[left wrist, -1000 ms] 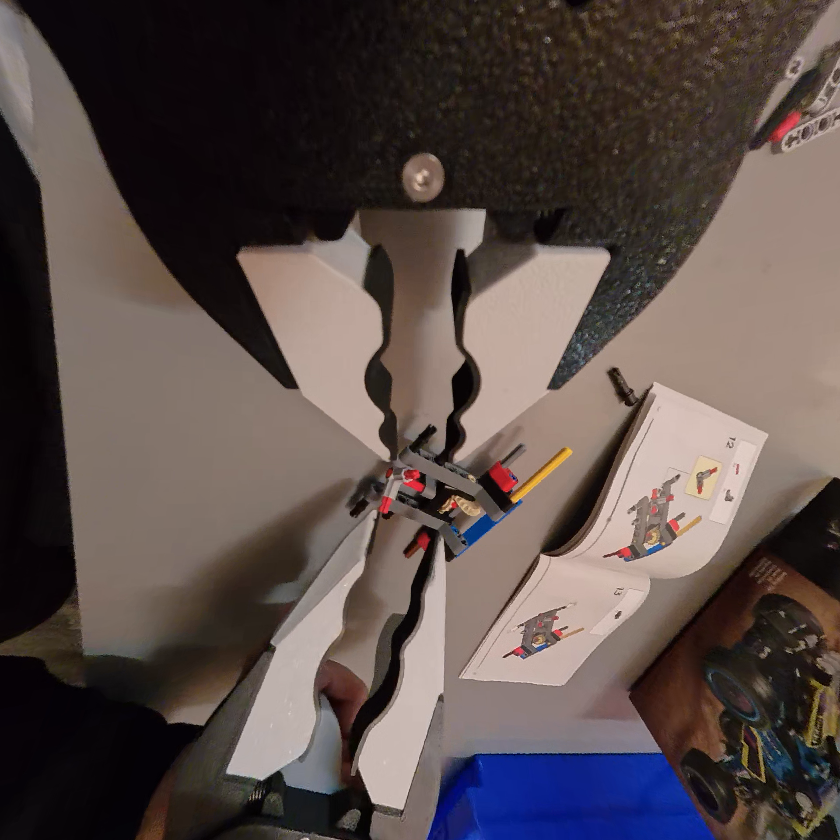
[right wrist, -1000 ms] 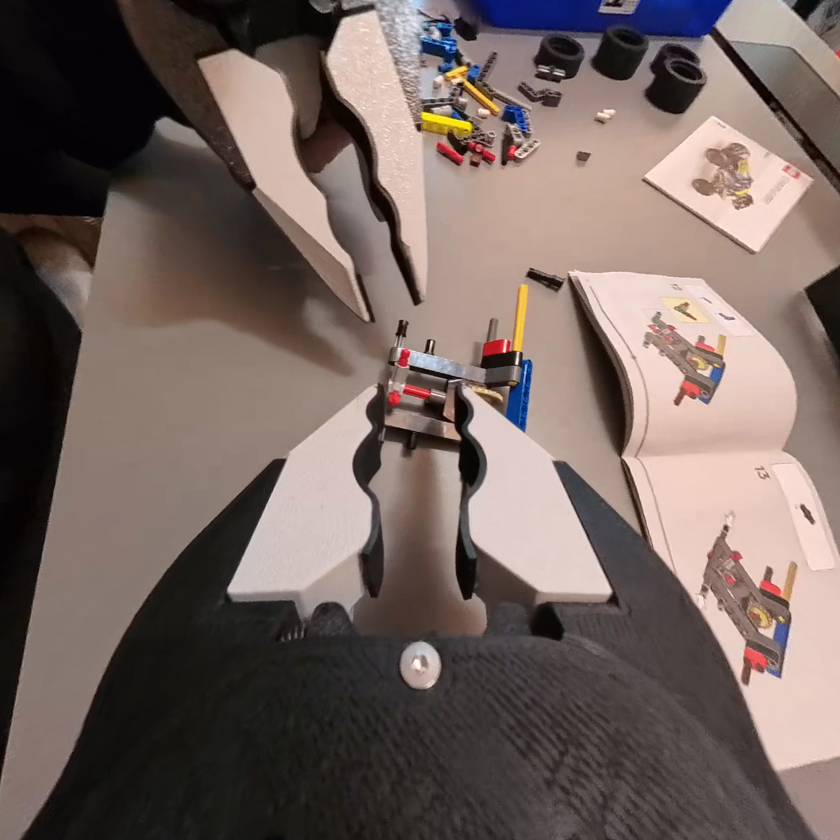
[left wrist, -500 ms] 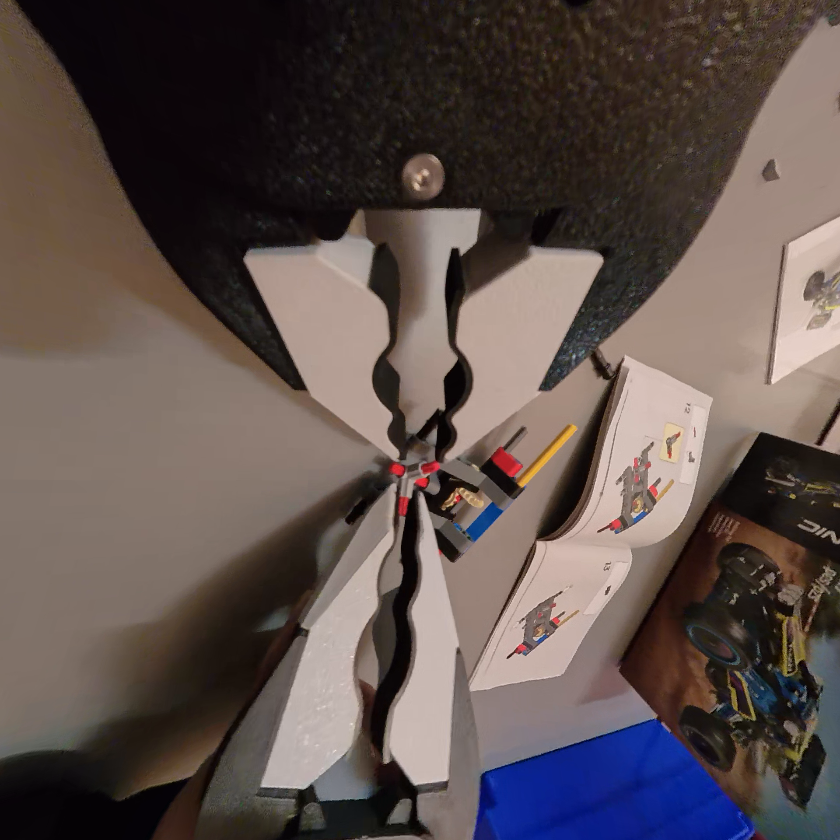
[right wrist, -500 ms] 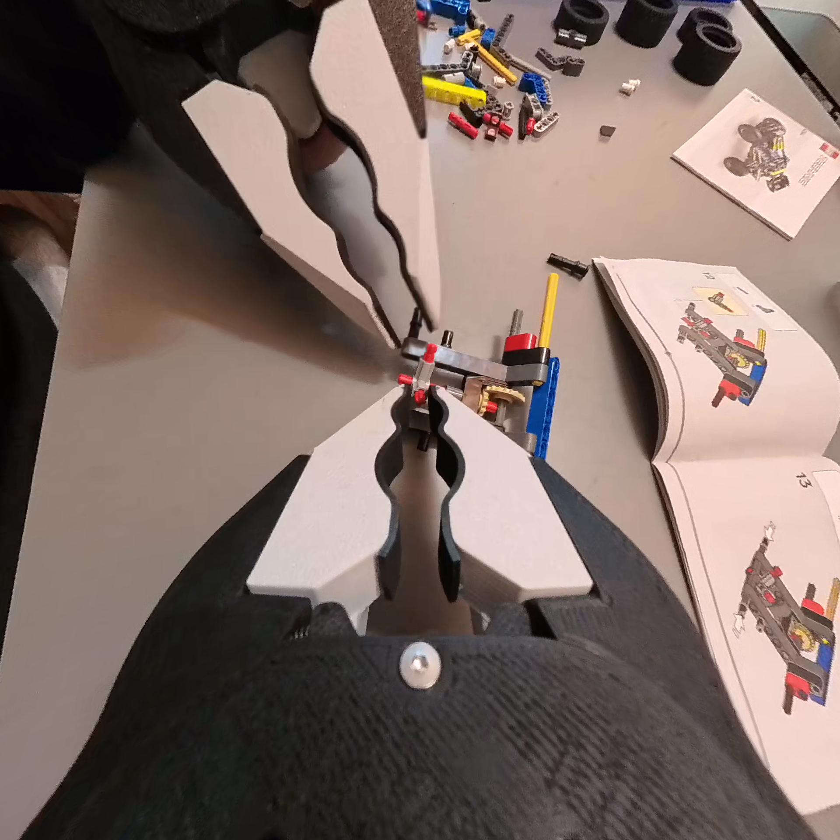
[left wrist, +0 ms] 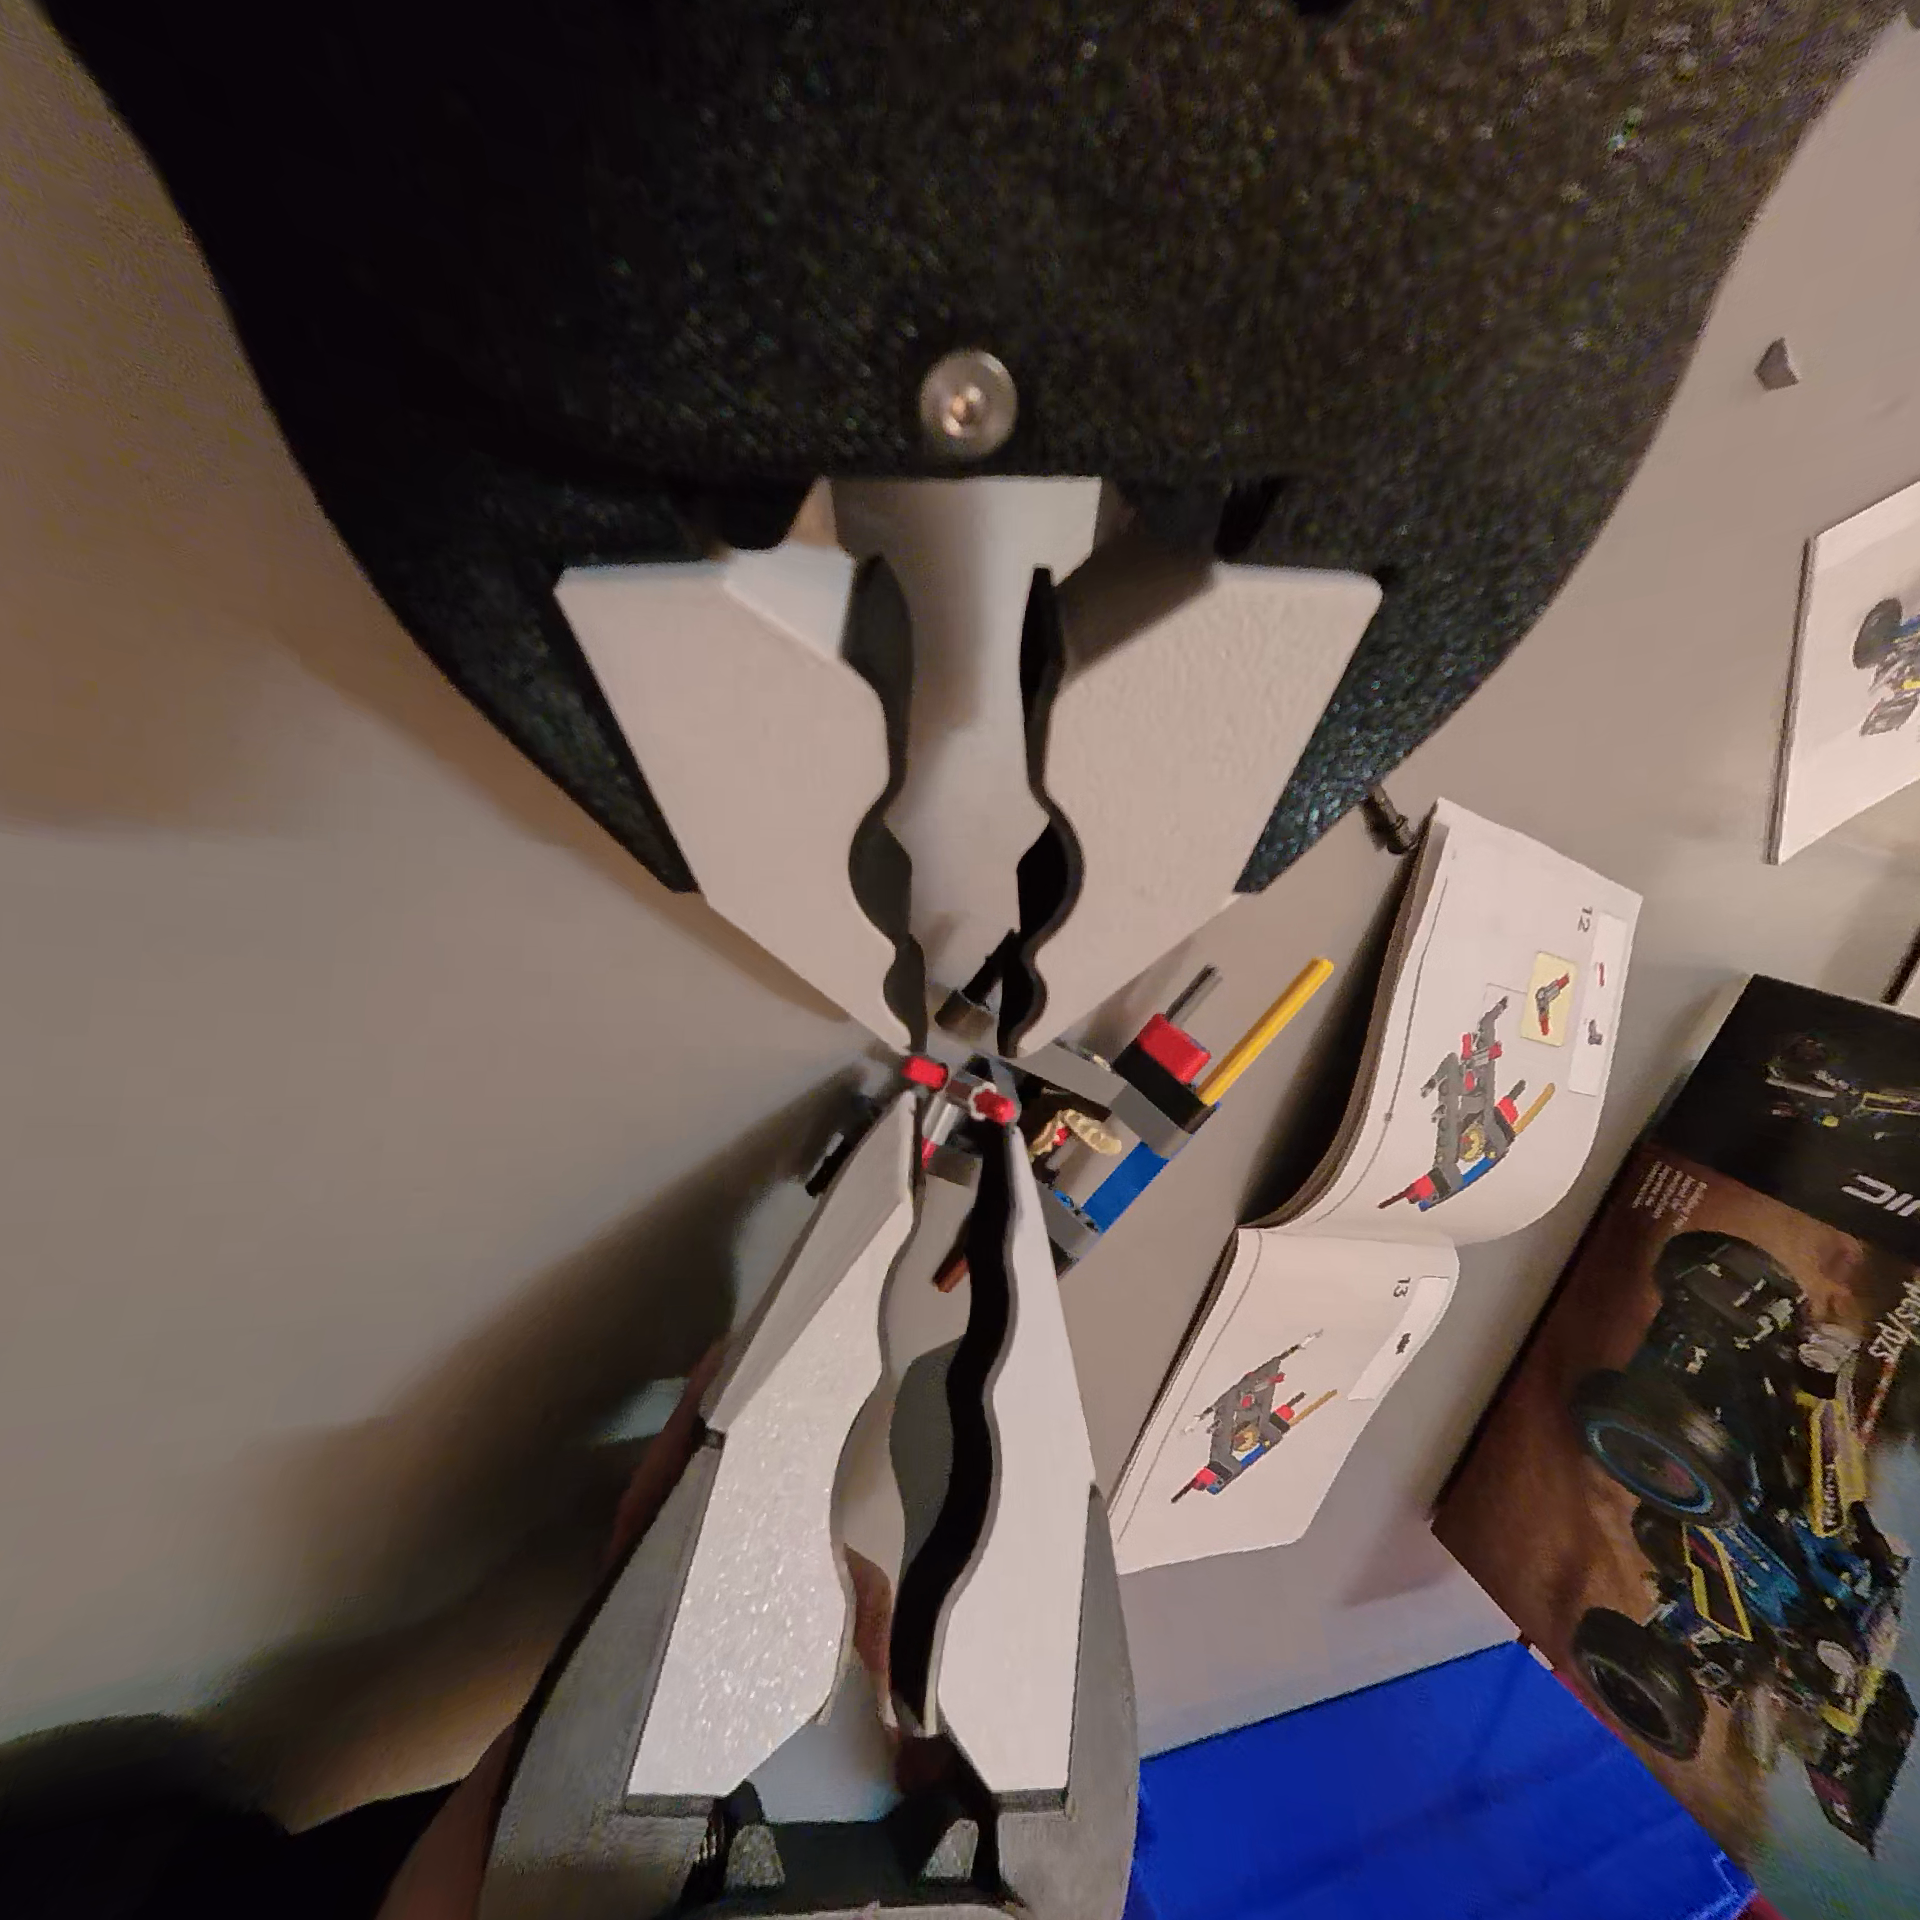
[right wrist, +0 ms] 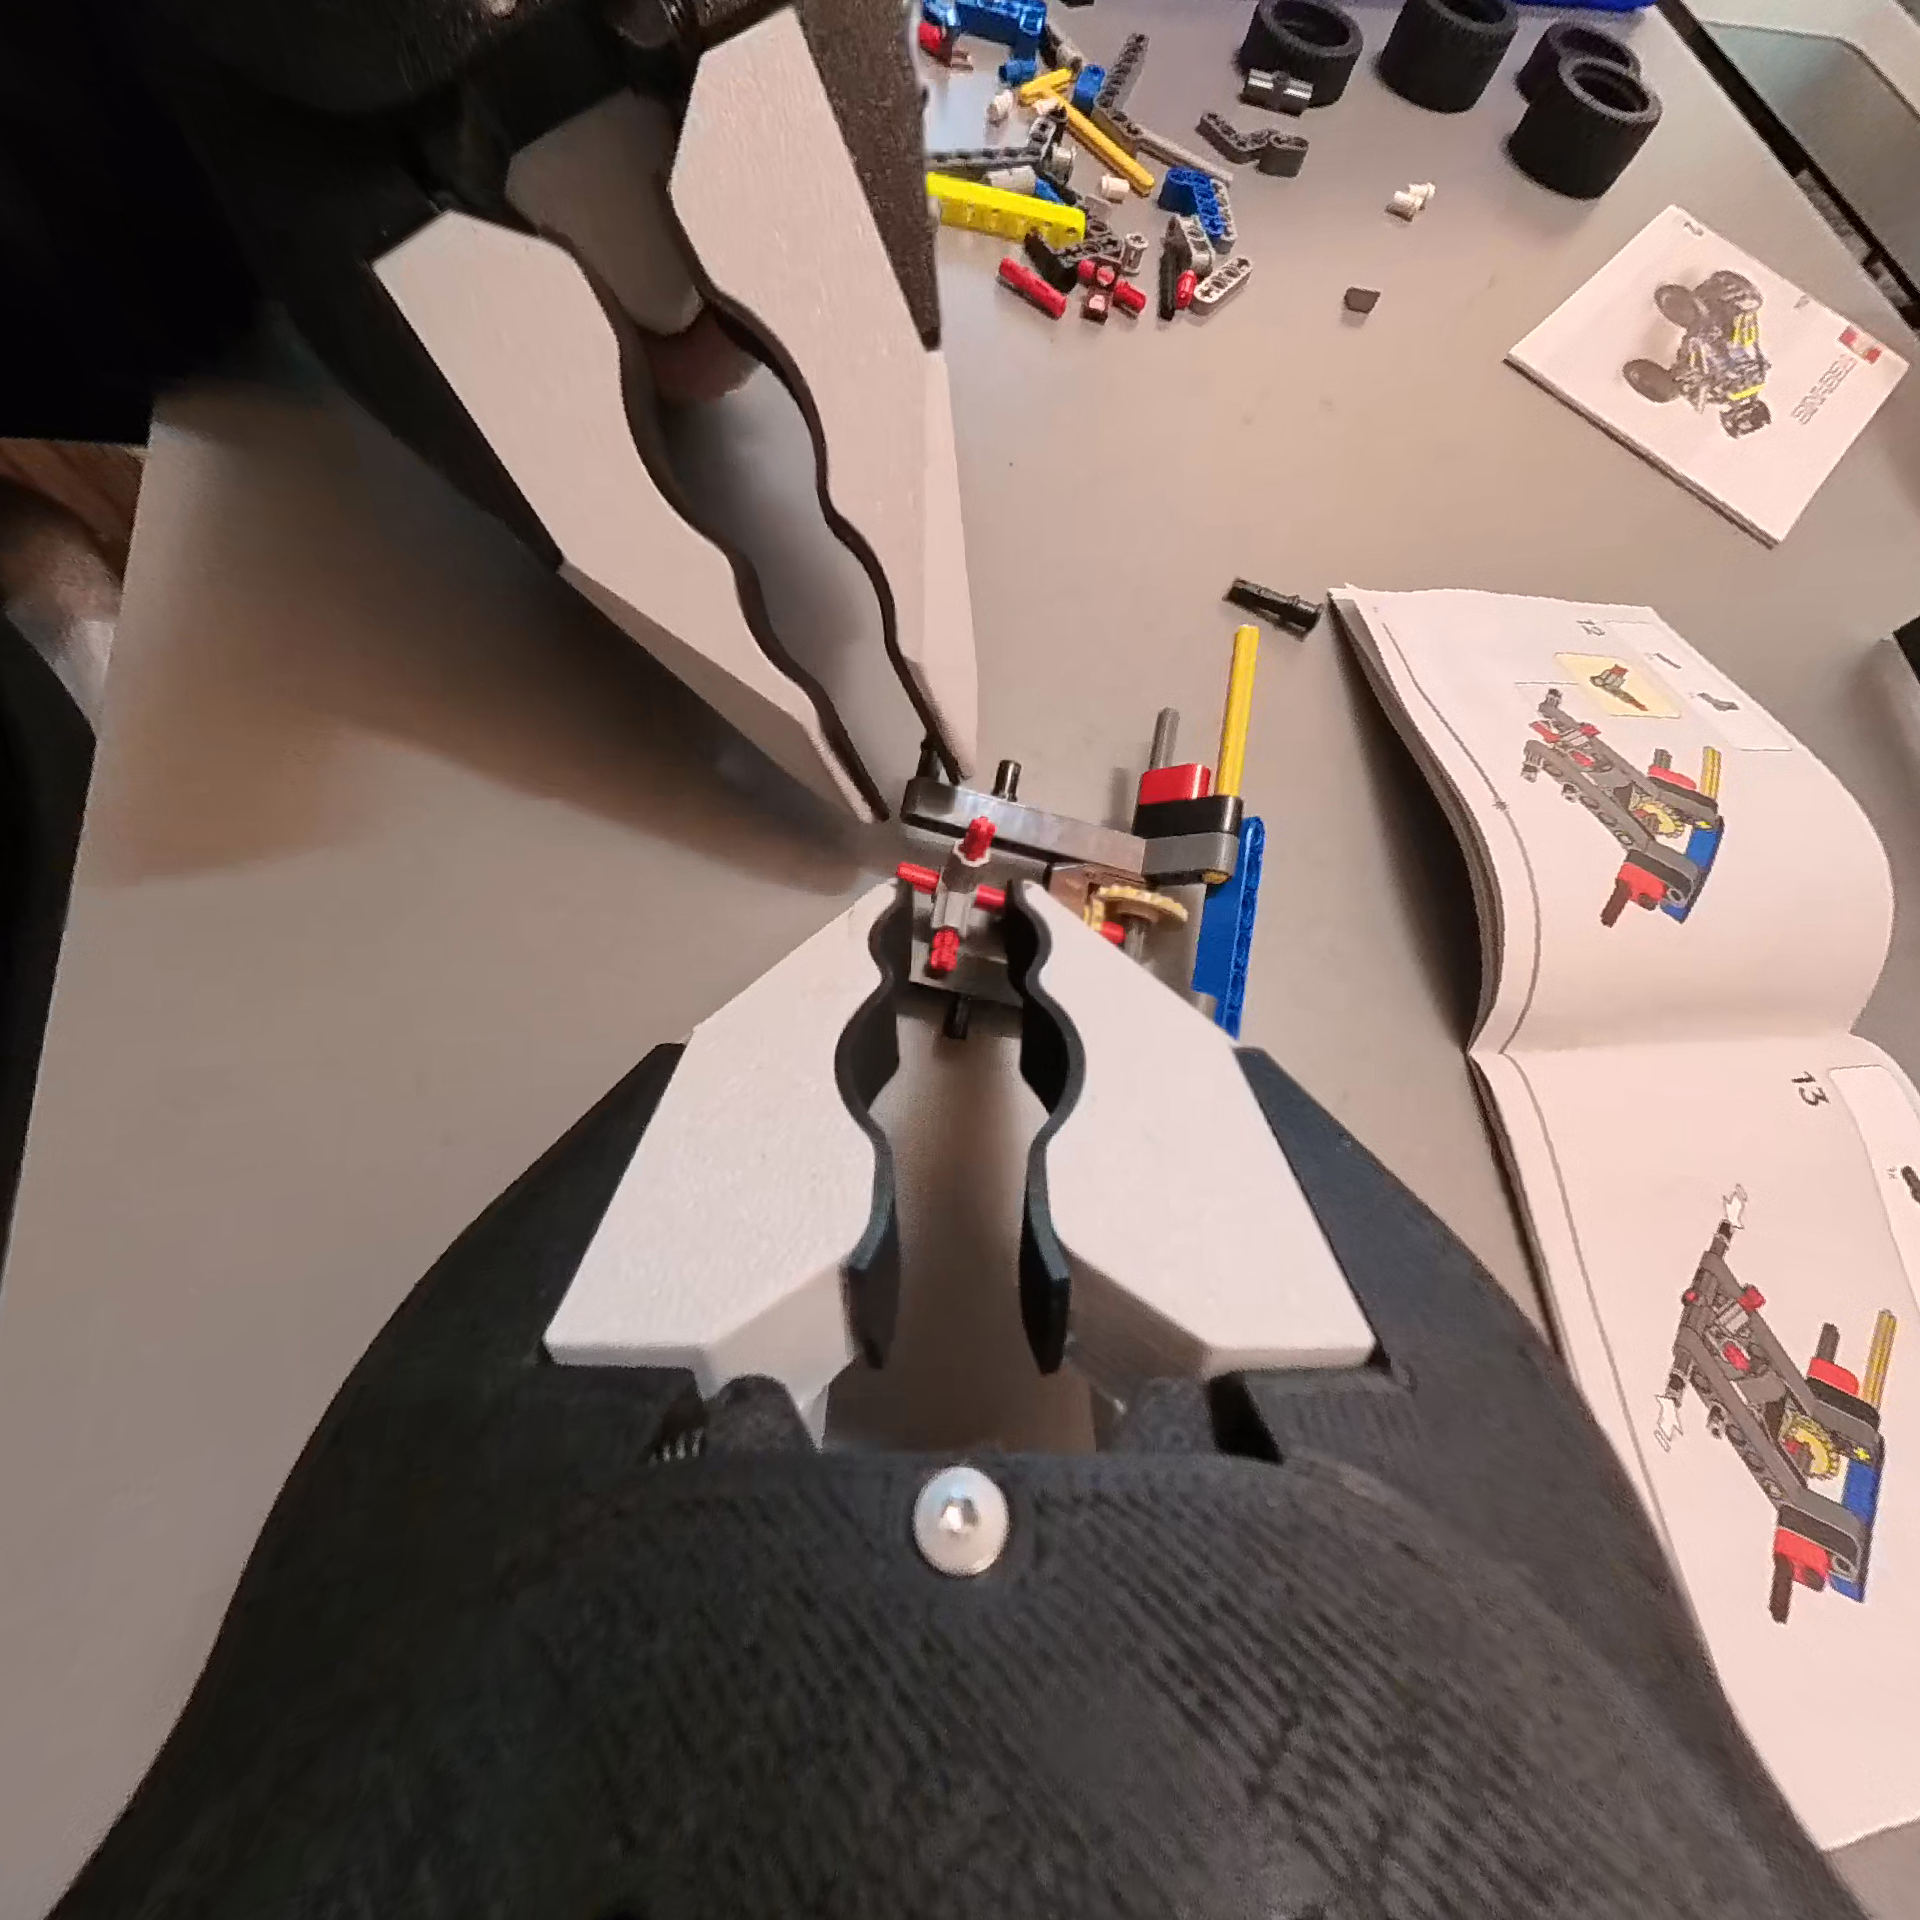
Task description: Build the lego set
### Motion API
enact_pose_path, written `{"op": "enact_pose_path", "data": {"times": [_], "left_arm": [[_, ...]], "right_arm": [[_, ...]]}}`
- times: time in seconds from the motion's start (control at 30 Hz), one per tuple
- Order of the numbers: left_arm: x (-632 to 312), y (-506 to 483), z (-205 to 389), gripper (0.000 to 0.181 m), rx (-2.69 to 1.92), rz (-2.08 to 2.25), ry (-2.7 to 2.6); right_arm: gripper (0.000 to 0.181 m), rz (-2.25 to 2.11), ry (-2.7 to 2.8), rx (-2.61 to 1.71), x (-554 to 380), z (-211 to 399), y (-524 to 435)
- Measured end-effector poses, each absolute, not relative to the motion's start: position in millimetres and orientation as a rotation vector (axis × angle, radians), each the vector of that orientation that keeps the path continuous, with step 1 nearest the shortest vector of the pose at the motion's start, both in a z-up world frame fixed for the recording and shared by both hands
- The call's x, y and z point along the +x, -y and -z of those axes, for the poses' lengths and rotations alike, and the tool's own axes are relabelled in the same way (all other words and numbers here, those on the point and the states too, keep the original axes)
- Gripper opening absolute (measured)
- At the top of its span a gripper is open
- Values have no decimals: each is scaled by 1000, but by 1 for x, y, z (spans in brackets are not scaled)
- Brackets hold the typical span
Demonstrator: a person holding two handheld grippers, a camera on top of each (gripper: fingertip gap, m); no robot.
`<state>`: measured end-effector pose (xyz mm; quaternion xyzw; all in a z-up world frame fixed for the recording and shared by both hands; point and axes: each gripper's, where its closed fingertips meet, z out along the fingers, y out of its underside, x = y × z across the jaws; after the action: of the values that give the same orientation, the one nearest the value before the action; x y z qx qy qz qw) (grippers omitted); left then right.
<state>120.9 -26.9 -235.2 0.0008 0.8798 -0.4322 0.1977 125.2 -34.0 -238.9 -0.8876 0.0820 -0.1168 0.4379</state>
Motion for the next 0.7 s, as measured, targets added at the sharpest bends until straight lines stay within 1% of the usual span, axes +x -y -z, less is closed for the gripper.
{"op": "enact_pose_path", "data": {"times": [0.17,0.23,0.33,0.7], "left_arm": [[119,28,229,11,-18,1276,-2455],[120,27,229,11,-25,1287,-2452],[120,26,230,11,-29,1288,-2455],[120,18,233,13,-21,1243,-2476]], "right_arm": [[15,260,-213,-2183,126,238,36],[9,245,-204,-2192,124,240,36],[6,253,-195,-2213,124,243,36],[6,230,-190,-2226,123,245,37]]}}
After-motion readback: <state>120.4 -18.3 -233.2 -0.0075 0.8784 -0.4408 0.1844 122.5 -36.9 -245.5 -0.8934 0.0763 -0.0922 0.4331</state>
